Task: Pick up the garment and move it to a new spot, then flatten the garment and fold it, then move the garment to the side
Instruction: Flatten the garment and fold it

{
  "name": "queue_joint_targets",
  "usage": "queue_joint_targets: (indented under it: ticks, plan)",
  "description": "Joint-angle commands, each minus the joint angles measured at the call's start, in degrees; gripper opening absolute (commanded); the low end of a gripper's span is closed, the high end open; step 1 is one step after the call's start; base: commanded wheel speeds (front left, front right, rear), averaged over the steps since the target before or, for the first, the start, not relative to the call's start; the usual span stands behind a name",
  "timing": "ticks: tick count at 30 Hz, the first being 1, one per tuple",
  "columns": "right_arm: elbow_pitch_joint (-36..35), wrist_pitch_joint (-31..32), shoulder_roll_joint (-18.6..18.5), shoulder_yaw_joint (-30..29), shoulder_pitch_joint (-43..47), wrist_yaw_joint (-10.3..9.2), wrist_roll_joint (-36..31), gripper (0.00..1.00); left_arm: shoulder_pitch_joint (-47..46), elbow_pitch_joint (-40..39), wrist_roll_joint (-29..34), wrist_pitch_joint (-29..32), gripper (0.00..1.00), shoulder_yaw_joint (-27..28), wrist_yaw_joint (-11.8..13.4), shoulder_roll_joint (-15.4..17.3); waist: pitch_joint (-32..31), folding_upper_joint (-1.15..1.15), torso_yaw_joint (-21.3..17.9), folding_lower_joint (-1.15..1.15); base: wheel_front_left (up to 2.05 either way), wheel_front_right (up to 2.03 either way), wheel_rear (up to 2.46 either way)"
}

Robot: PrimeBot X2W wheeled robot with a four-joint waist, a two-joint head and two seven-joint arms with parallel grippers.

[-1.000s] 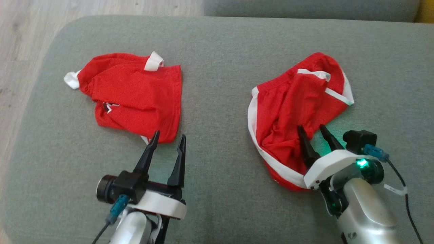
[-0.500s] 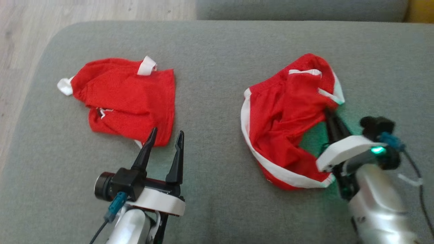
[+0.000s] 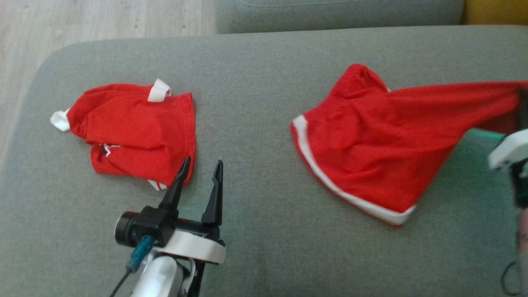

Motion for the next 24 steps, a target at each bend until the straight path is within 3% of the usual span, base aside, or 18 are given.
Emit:
queue_joint_targets:
  ticks: [1, 6, 7, 8, 16, 24]
  plan:
    - [-2.4, 0.2, -1.6, -0.3, -3.4, -0.04, -1.1, 0.00, -1.8, -2.2, -0.5, -0.5, 1.00, 1.7, 0.3, 0.0, 0.4, 0.00, 0.2, 0.00, 0.00, 0.00, 0.00]
    - [-0.5, 0.2, -2.7, -1.8, -6.6, -0.04, -4.7, 0.00, -2.3, -2.3, -0.9, -0.5, 1.00, 1.2, 0.3, 0.0, 1.3, 0.00, 0.8, 0.00, 0.00, 0.00, 0.00]
    - [-0.1, -0.3, -2.9, -1.1, -7.1, -0.04, -5.2, 0.42, -2.3, -2.3, -0.9, -0.5, 1.00, 1.2, 0.3, 0.0, 1.4, 0.00, 0.9, 0.00, 0.00, 0.00, 0.00]
    - [0.4, -0.6, -2.9, -0.8, -7.5, -0.04, -5.5, 1.00, -2.4, -2.2, -1.0, -0.5, 1.00, 1.3, 0.3, 0.0, 1.4, 0.00, 1.0, 0.00, 0.00, 0.00, 0.00]
    - [-1.1, -7.2, 2.1, 1.9, -5.4, -0.04, -7.1, 1.00, -1.9, -2.0, -1.0, -0.5, 1.00, 1.9, 0.5, 0.0, 0.3, 0.00, 0.2, 0.00, 0.00, 0.00, 0.00]
    - [-12.4, -12.2, 9.3, 9.1, 7.9, -0.04, -2.1, 1.00, -0.6, -1.9, -0.7, -0.5, 1.00, 2.1, 0.4, 0.0, -1.7, 0.00, -1.6, 0.00, 0.00, 0.00, 0.00]
